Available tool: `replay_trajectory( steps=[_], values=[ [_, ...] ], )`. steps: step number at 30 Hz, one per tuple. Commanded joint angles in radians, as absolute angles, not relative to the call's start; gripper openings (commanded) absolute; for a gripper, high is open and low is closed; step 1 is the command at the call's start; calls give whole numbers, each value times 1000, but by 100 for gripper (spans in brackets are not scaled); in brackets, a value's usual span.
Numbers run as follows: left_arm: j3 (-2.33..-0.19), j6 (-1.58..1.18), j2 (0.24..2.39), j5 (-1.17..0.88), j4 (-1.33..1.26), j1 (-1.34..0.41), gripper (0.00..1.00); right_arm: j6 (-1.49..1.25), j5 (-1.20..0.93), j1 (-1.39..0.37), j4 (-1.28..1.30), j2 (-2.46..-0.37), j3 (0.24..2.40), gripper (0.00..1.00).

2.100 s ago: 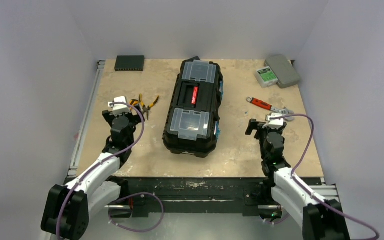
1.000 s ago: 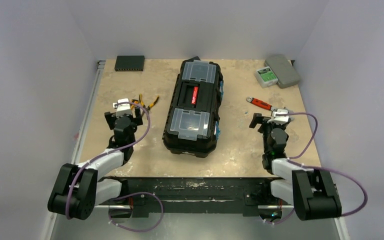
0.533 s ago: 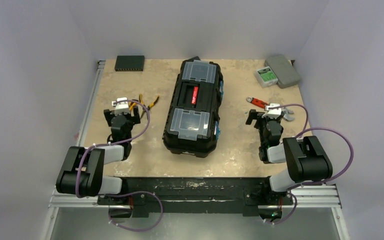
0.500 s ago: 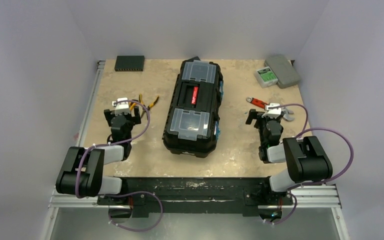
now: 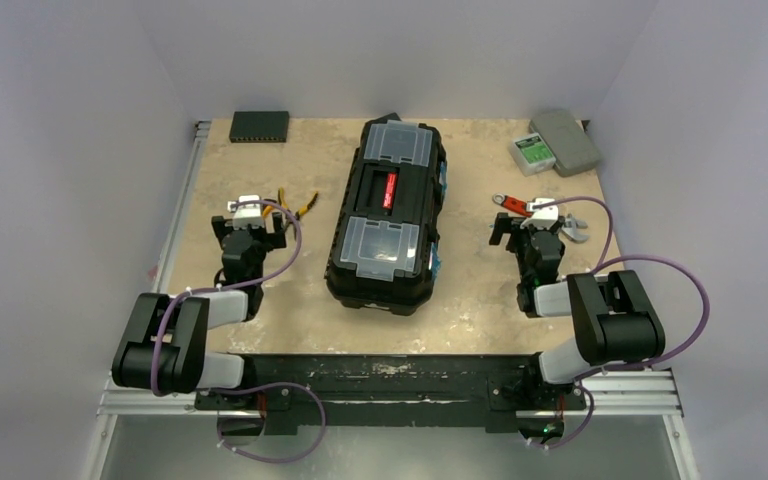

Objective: Pack the tool kit
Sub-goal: Reset both arms

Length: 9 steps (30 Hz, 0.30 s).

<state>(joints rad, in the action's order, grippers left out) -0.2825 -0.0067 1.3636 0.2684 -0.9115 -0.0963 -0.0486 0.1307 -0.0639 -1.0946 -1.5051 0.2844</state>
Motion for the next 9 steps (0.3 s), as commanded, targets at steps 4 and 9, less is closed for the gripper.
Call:
replay_trajectory(
  steps=[4, 9],
  values=[
    [-296, -7, 1358, 246, -965, -91, 100, -35, 114, -59, -1116, -1505, 311, 99],
    [-292, -7, 1358, 247, -966, -91, 100, -35, 115, -59, -1116, -1505, 311, 99]
  ],
)
